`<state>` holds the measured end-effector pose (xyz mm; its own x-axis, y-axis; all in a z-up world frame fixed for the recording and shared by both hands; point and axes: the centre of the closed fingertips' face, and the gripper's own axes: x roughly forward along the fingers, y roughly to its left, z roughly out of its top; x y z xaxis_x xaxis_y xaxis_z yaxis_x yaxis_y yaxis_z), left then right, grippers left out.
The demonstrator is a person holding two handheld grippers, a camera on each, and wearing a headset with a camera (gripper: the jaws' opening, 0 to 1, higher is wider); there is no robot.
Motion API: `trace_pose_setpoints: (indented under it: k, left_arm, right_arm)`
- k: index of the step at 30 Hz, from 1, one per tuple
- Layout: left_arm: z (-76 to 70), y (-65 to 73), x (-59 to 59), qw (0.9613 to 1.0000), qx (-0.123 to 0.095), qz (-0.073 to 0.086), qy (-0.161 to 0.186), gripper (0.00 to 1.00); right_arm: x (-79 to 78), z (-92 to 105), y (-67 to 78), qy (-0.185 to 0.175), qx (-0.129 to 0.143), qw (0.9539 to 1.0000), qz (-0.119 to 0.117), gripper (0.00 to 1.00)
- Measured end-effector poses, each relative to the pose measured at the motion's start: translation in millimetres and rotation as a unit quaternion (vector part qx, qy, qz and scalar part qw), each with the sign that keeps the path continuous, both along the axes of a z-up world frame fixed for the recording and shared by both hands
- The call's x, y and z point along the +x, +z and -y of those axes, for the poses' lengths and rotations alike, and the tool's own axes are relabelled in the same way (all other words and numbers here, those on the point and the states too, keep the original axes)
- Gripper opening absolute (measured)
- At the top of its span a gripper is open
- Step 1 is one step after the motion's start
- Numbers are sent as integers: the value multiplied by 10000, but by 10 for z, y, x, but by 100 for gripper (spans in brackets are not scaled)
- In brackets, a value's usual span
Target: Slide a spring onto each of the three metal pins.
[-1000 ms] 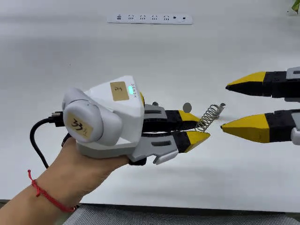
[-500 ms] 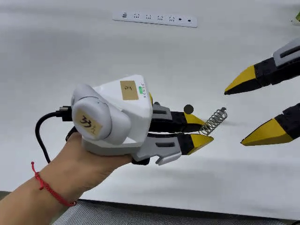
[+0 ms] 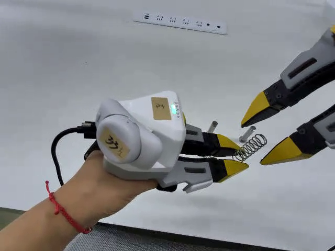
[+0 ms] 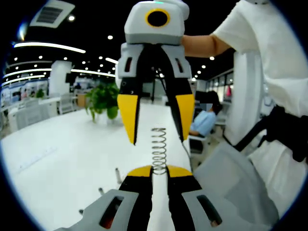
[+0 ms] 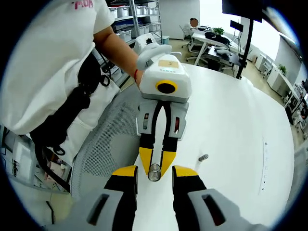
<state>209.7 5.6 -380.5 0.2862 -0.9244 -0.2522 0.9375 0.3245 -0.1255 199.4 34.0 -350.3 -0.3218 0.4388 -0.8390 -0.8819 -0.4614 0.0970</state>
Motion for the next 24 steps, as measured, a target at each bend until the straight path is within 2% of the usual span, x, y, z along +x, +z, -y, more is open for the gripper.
trace_pose_setpoints:
  k: [6, 17, 24]
  left_arm:
    - [13, 0, 1, 10000, -27, -18, -4, 10]
    - [18, -8, -9, 10000, -43, -35, 17, 10]
    - [22, -15, -9, 10000, -48, -39, 14, 10]
  right_arm:
    - [-13, 33, -87, 335, -286, 9986, 286, 22]
    - [2, 59, -151, 805, -540, 9935, 604, 15]
    - [6, 86, -162, 880, -617, 9922, 629, 13]
